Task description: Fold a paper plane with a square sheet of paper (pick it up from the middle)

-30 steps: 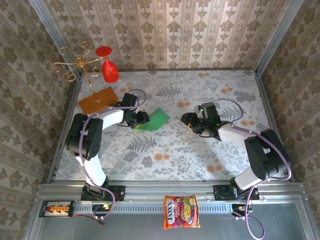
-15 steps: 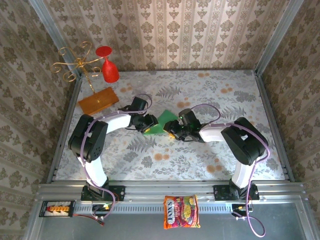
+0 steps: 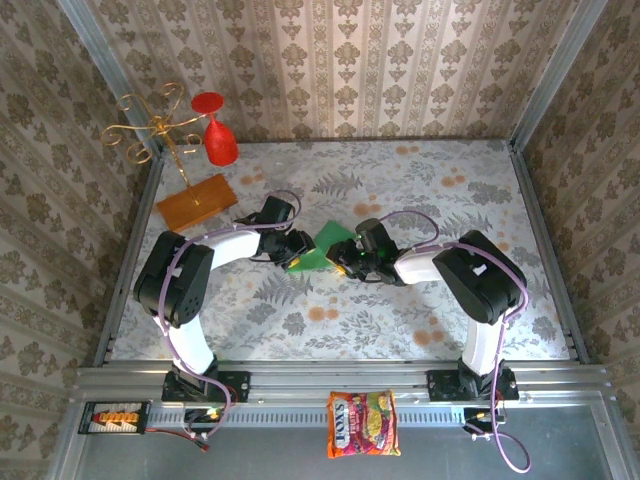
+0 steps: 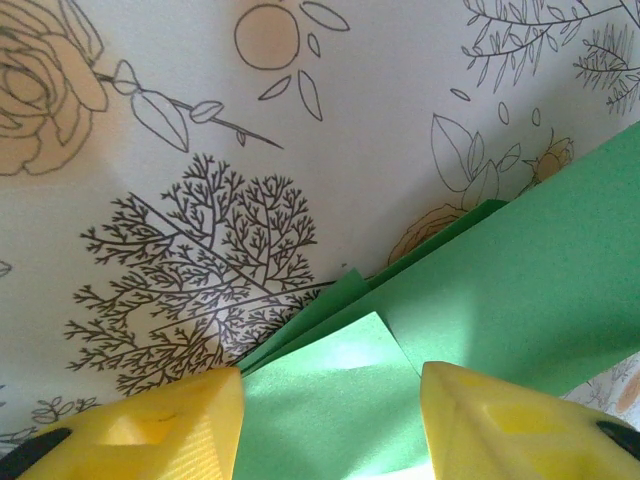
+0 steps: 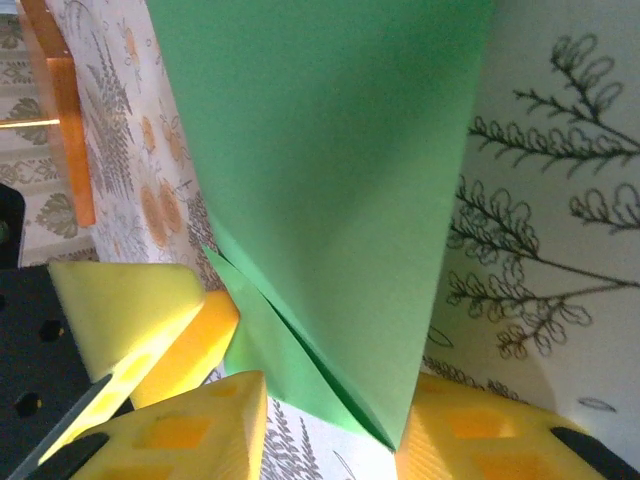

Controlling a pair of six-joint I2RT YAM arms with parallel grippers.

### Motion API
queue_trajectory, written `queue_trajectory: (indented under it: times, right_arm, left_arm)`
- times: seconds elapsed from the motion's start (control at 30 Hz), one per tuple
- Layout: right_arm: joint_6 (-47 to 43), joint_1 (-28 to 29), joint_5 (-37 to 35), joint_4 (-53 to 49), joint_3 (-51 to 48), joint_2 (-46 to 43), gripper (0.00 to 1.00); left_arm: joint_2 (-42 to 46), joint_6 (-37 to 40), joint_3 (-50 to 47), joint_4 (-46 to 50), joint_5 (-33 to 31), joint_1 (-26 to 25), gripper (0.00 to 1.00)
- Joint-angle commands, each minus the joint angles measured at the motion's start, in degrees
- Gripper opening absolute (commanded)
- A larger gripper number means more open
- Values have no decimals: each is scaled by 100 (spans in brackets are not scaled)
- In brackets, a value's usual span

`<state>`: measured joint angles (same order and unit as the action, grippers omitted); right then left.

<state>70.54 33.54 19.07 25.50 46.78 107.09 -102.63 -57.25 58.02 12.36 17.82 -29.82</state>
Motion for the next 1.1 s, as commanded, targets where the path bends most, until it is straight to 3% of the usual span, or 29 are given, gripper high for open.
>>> queue_trajectory:
  times: [0.0, 0.4, 0.8, 0.9, 1.07]
  right_arm:
    - [185, -5, -8, 468, 38, 287, 35]
    - [226, -5, -134, 952, -419, 64, 31]
    - [256, -10, -243, 963, -565, -131, 14]
    - [216, -14, -272, 776, -546, -231, 7]
    - [163, -53, -321, 548, -663, -495, 6]
  left_arm:
    - [61, -110, -91, 188, 49, 14, 51]
    - [157, -62, -45, 190, 125, 55, 51]
    - [391, 71, -1, 271, 114, 79, 54]
    - [524, 260, -75, -120, 411, 73, 54]
    - [658, 689, -169, -692, 886, 21, 54]
